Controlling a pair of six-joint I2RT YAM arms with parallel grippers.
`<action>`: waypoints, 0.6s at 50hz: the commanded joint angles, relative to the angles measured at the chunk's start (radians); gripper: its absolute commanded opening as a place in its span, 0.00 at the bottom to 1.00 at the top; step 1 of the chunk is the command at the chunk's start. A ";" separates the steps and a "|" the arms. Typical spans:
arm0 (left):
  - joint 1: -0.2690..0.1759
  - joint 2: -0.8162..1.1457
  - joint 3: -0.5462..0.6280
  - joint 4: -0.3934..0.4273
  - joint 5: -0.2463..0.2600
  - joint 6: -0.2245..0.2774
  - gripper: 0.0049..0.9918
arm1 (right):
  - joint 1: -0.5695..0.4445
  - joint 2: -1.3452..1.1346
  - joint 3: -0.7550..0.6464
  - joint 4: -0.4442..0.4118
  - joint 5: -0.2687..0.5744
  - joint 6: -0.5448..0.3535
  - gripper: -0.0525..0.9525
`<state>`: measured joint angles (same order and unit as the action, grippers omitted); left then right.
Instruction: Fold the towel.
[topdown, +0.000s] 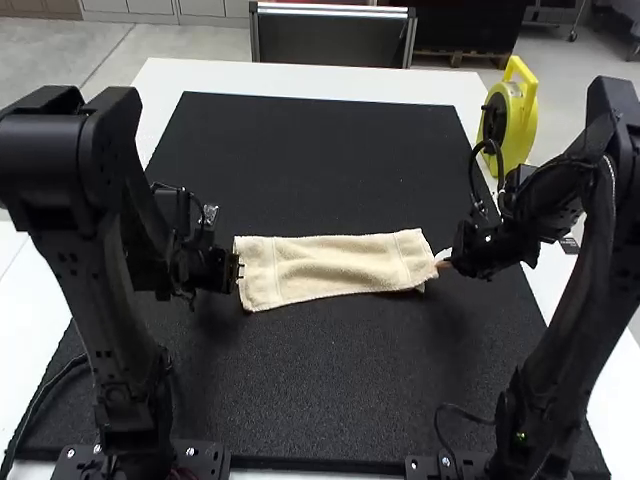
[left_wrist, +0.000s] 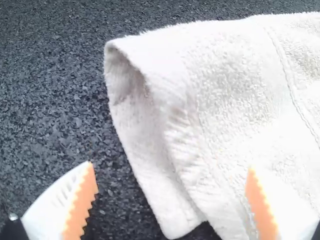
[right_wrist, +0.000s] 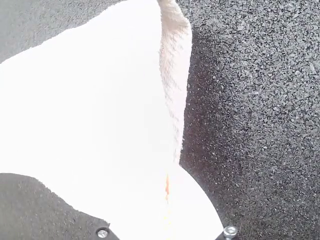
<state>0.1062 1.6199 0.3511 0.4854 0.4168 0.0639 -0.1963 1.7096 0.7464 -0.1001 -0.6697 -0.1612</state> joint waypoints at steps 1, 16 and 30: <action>0.000 -0.051 0.031 -0.048 0.042 0.036 0.71 | 0.011 0.018 -0.015 0.003 -0.016 -0.028 0.03; 0.000 -0.081 0.057 -0.234 0.111 0.048 0.71 | 0.011 0.018 -0.016 0.003 -0.016 -0.026 0.03; 0.004 -0.087 0.086 -0.400 0.129 0.103 0.71 | 0.012 0.018 -0.016 0.002 -0.018 -0.029 0.03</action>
<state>0.1066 1.5509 0.4198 0.1188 0.5083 0.1326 -0.1936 1.7096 0.7307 -0.0982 -0.6697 -0.1745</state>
